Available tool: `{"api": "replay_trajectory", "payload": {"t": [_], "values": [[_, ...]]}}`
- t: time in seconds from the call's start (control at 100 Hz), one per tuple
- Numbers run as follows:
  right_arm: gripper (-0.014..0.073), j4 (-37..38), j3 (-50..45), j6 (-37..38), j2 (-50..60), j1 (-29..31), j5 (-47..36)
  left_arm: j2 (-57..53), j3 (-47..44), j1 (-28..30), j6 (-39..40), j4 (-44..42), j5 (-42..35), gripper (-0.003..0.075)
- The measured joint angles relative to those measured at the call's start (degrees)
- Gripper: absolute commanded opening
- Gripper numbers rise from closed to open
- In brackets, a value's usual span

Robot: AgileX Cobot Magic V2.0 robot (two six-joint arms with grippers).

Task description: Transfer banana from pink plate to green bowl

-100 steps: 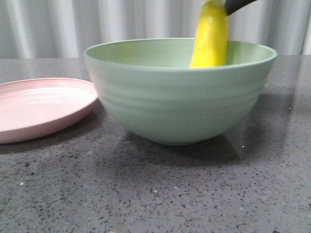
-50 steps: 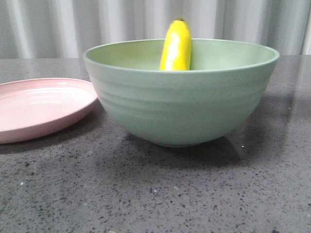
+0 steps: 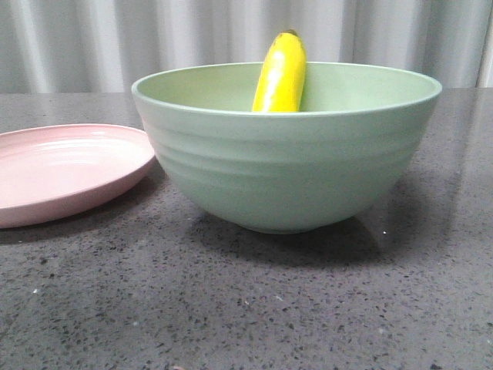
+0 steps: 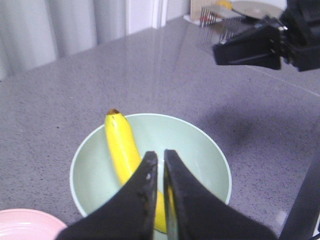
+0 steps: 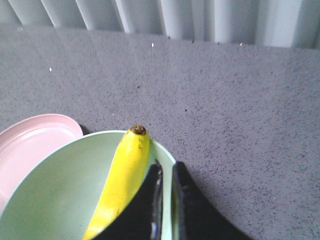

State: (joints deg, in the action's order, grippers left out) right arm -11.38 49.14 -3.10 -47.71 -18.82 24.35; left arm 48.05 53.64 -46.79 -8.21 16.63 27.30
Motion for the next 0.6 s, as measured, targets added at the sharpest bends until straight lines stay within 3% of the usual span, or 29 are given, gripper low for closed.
{"api": "replay_trajectory", "payload": {"t": [0.34, 0.6], "values": [[-0.007, 2.81, -18.6, -0.18, 19.4, 0.0, -7.14, -19.46, -18.95, 0.0, 0.0, -0.99, -9.1, -0.002], [-0.007, 2.9, -29.16, -0.27, 30.21, 0.0, -11.98, -34.26, -31.94, 0.0, 0.0, -1.04, -10.77, -0.002]]}}
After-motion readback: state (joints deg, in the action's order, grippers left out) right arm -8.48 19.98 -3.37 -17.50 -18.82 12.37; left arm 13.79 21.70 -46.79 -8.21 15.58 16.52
